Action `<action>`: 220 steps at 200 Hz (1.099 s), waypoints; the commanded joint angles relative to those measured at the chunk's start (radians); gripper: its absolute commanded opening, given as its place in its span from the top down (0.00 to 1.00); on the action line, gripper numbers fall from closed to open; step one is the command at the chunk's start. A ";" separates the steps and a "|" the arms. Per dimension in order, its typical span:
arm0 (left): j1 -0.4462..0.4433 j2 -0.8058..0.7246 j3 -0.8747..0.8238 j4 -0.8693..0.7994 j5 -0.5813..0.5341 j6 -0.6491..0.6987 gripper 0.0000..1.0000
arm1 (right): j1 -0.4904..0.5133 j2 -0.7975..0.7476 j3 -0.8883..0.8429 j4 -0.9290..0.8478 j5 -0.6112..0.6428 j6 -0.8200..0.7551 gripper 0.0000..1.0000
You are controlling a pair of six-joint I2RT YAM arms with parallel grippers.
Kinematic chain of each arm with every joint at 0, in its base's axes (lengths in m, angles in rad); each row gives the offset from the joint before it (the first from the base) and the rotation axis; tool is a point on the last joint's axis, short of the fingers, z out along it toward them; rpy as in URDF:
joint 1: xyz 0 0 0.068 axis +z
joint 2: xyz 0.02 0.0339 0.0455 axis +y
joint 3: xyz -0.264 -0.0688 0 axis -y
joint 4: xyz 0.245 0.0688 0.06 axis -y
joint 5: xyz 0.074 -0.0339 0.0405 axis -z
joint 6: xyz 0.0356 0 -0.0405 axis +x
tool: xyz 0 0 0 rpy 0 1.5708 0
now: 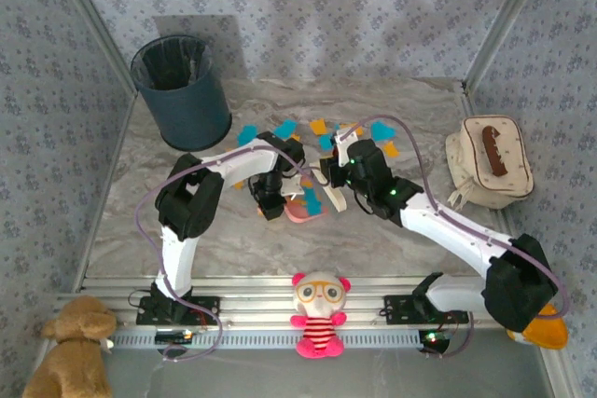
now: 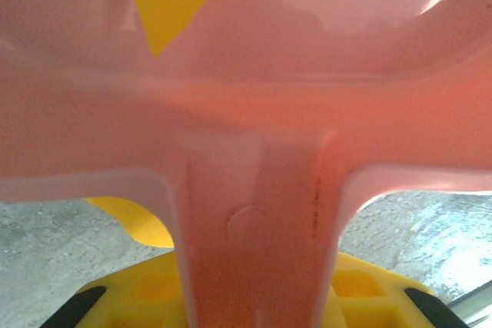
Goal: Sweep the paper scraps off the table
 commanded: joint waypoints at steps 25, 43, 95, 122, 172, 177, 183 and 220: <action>-0.005 -0.069 -0.046 0.045 -0.015 0.016 1.00 | 0.007 -0.068 0.002 -0.057 0.134 0.024 1.00; -0.007 -0.079 -0.058 0.064 -0.016 0.020 1.00 | -0.001 -0.081 -0.008 -0.067 0.144 0.037 1.00; 0.000 -0.147 -0.110 0.135 0.015 0.001 1.00 | -0.014 -0.157 -0.036 -0.113 0.268 0.066 1.00; 0.020 -0.212 -0.137 0.173 0.061 -0.027 1.00 | -0.044 -0.219 -0.045 -0.163 0.292 0.065 1.00; 0.082 -0.325 -0.127 0.191 0.127 -0.103 1.00 | -0.126 -0.309 -0.070 -0.222 0.263 0.057 1.00; 0.087 -0.329 -0.118 0.183 0.127 -0.110 1.00 | -0.132 -0.315 -0.072 -0.227 0.260 0.060 1.00; 0.092 -0.331 -0.099 0.169 0.123 -0.121 1.00 | -0.141 -0.321 -0.075 -0.231 0.256 0.061 1.00; 0.143 -0.314 -0.006 0.085 0.109 -0.184 1.00 | -0.169 -0.332 -0.088 -0.231 0.238 0.070 1.00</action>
